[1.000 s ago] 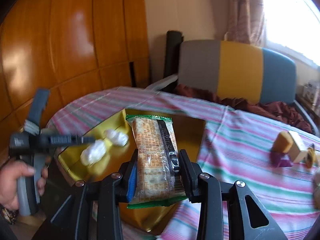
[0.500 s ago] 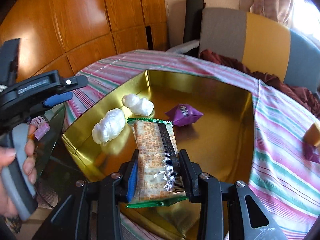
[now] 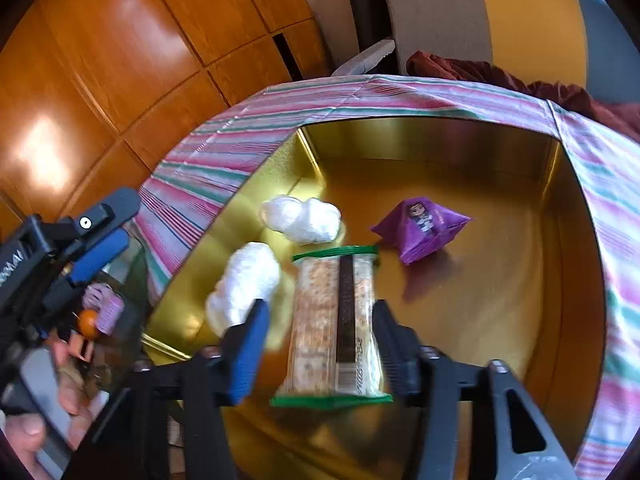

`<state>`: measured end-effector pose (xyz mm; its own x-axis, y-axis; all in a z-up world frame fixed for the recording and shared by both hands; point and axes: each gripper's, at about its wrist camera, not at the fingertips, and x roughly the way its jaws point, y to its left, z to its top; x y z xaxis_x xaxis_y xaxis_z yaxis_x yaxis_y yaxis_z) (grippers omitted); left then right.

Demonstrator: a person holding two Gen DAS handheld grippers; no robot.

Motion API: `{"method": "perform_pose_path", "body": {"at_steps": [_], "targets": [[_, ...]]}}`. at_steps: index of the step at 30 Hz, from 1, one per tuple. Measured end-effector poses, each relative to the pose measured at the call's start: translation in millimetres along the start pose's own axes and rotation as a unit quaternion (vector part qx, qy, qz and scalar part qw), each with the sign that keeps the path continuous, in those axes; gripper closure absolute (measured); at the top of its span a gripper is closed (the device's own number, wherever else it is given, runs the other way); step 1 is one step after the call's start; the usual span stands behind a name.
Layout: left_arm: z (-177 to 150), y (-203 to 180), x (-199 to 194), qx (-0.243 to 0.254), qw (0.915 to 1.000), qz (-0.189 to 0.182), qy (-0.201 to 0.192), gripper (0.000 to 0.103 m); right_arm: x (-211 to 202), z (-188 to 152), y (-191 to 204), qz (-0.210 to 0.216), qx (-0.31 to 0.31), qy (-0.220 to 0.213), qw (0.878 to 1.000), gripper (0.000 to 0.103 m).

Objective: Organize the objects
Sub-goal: 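Lower cracker packet into gold tray and open right tool, then move both open tools to table items and grasp green tea box with right tool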

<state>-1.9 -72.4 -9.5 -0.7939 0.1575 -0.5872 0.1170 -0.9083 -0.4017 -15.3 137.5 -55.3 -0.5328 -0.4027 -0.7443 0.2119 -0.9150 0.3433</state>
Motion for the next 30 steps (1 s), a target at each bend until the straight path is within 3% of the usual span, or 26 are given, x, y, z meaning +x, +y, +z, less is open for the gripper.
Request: {"method": "perform_pose_path", "body": {"at_steps": [3,16,23,30], "targets": [[-1.6,-1.5,0.7,0.002,1.0000,-0.002,0.002,0.043,-9.4,-5.2,6.1,0.003,-0.016,-0.015,1.000,0.044],[-18.0,-24.4,7.0,0.043,0.9984,-0.021,0.030,0.043,-71.1,-7.5,0.5,-0.063,-0.068,-0.087,0.992,0.039],[-26.4,-38.7,5.1,0.065,0.9959,-0.052,0.037,0.040,-100.4,-3.3,-24.0,-0.095,-0.061,-0.116,0.987,0.039],[-34.7,-59.4,-1.1,0.100,0.9907,-0.084,0.038,0.037,-133.6,-7.7,-72.5,-0.146,-0.028,-0.136,0.980,0.039]]}}
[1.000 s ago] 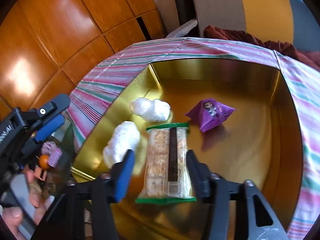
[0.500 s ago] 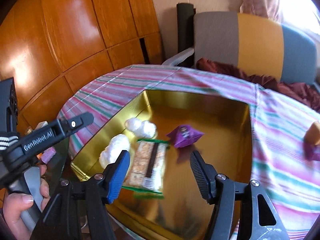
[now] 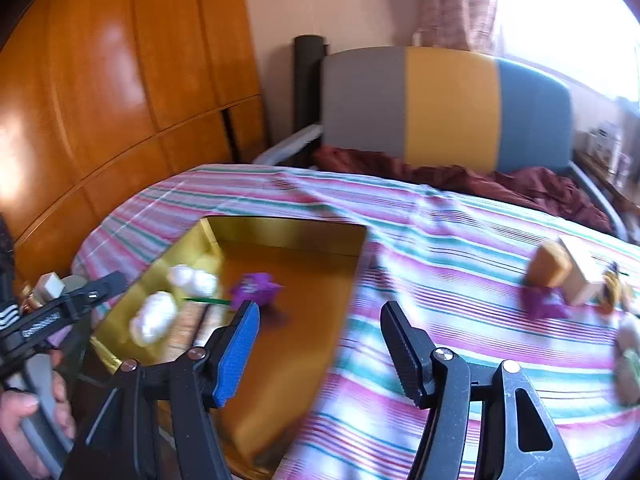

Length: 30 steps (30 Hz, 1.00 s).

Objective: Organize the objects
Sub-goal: 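Move both open tools to table items and grasp green tea box with right tool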

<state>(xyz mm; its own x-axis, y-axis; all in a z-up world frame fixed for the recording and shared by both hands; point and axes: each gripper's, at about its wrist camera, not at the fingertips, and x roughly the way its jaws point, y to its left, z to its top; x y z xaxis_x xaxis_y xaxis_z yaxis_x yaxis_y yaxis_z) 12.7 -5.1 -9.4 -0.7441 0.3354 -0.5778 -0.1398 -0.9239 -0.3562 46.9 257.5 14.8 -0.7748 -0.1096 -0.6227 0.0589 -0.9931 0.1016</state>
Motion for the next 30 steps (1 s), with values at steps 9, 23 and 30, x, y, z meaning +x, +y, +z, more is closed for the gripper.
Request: {"method": "perform_pose_path", "body": {"at_steps": [9,23,30], "targets": [[-15.2,-42.4,1.1,0.060,0.9959,-0.065,0.022,0.037,-9.9,-39.5,-89.4,-0.088,0.047,0.024,0.995,0.035],[-49.8,-134.5,-15.2,0.170,0.9696,-0.171,0.041,0.037,-36.5,-80.1,-235.1,-0.241,0.063,0.059,0.967,0.035],[-56.7,-160.2,-14.1,0.182,0.9642,-0.184,0.055,0.037,-43.2,-68.5,-311.0,-0.294,0.065,0.096,0.949,0.035]]}}
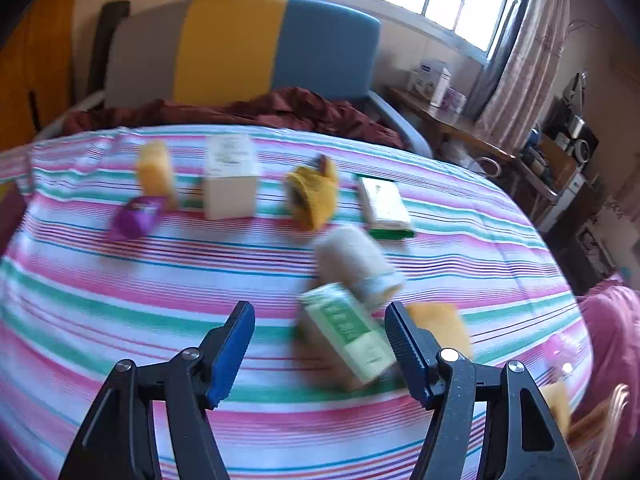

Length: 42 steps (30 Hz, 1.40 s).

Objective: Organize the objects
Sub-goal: 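Move both open tools to table items and grasp green tea box with right tool, then grasp purple snack packet with left tool while right tool holds green tea box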

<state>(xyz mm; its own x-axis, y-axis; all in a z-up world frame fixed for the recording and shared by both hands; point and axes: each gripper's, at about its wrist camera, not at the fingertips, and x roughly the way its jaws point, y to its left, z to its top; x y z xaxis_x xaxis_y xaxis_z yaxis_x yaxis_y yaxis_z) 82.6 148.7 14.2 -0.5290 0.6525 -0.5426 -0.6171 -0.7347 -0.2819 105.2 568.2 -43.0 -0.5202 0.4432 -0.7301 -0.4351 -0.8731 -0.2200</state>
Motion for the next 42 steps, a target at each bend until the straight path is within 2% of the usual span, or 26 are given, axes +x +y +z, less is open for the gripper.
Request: {"method": "perform_pose_path", "body": {"at_steps": [6,12,16,17,23,26,29,32,36,42], "targets": [[0.6,-7.3,5.1,0.006,1.0000,-0.001,0.008,0.037,28.3,0.7,-17.7,0.043,-0.010,0.072,0.996,0.042],[0.5,-15.3,17.5,0.008,0.9996,0.000,0.027,0.037,29.9,-2.3,-13.9,0.072,-0.019,0.069,0.995,0.045],[2.0,-27.3,24.3,0.021,0.9991,0.000,0.037,0.037,40.8,-2.4,-8.5,0.094,-0.028,0.079,0.992,0.068],[2.7,-30.2,26.2,0.025,0.9989,-0.001,0.040,0.037,44.4,-2.9,-8.0,0.100,-0.028,0.083,0.991,0.071],[9.9,-47.4,49.7,0.035,0.9972,-0.014,0.065,0.037,48.1,-1.9,-9.6,0.141,0.007,0.082,0.987,0.072],[16.2,-53.5,71.8,0.028,0.9954,-0.028,0.087,0.037,46.5,-3.5,-5.3,0.173,0.029,0.092,0.980,0.072],[23.1,-62.9,99.8,0.030,0.9933,-0.029,0.108,0.037,42.4,-3.6,-1.6,0.185,0.036,0.094,0.978,0.072],[30.9,-73.0,134.0,0.022,0.9896,-0.034,0.138,0.032,43.1,-3.3,2.4,0.186,0.033,0.100,0.977,0.072],[38.2,-83.2,175.5,0.009,0.9860,-0.033,0.163,0.029,42.5,-2.8,7.3,0.179,0.023,0.100,0.978,0.072],[56.4,-86.2,230.6,-0.019,0.9843,-0.026,0.174,0.029,40.1,-3.7,11.0,0.165,0.003,0.098,0.981,0.072]]}}
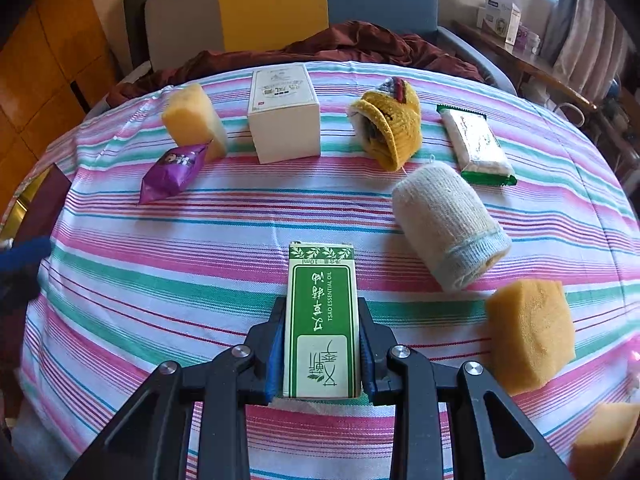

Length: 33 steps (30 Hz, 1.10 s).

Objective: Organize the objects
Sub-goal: 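Grasp purple snack packet with left tool while right tool holds green tea box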

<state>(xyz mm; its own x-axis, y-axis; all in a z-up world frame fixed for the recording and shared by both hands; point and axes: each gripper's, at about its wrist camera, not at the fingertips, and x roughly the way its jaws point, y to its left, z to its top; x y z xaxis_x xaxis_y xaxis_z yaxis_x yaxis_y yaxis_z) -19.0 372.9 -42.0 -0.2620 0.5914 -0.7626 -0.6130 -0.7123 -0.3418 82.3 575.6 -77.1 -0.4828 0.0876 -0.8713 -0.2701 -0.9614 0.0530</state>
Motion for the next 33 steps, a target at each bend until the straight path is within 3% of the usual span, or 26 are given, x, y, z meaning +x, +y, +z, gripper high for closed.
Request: {"method": "perform_pose_path", "body": {"at_steps": [9,14,18,21,23,27,33], "targets": [[48.7,4.9,61.1,-0.076,0.9969,0.017,0.010,0.026,0.4,2.9,-5.8,0.012,0.022,0.005,1.000,0.072],[54.9,3.0,81.4,-0.058,0.9976,0.034,0.016,0.026,-2.7,5.4,-12.8,0.019,0.036,0.001,0.999,0.072],[48.5,-1.9,86.5,-0.033,0.9980,0.053,-0.003,0.026,-3.2,6.4,-13.4,0.023,0.042,-0.001,0.999,0.072],[41.8,-3.6,85.0,-0.013,0.9974,0.067,-0.023,0.029,-2.2,5.7,-11.9,0.024,0.040,0.003,0.999,0.072],[39.2,-2.0,84.8,-0.005,0.9968,0.072,-0.034,0.039,-1.5,5.1,-10.8,0.026,0.040,0.004,0.999,0.072],[36.6,10.0,80.2,-0.024,0.9974,0.050,-0.046,0.047,-0.8,5.5,-10.9,0.023,0.038,0.003,0.999,0.072],[26.3,5.1,73.7,0.003,0.9975,0.046,-0.053,0.054,1.0,3.7,-7.1,0.015,0.027,0.005,1.000,0.072]]}}
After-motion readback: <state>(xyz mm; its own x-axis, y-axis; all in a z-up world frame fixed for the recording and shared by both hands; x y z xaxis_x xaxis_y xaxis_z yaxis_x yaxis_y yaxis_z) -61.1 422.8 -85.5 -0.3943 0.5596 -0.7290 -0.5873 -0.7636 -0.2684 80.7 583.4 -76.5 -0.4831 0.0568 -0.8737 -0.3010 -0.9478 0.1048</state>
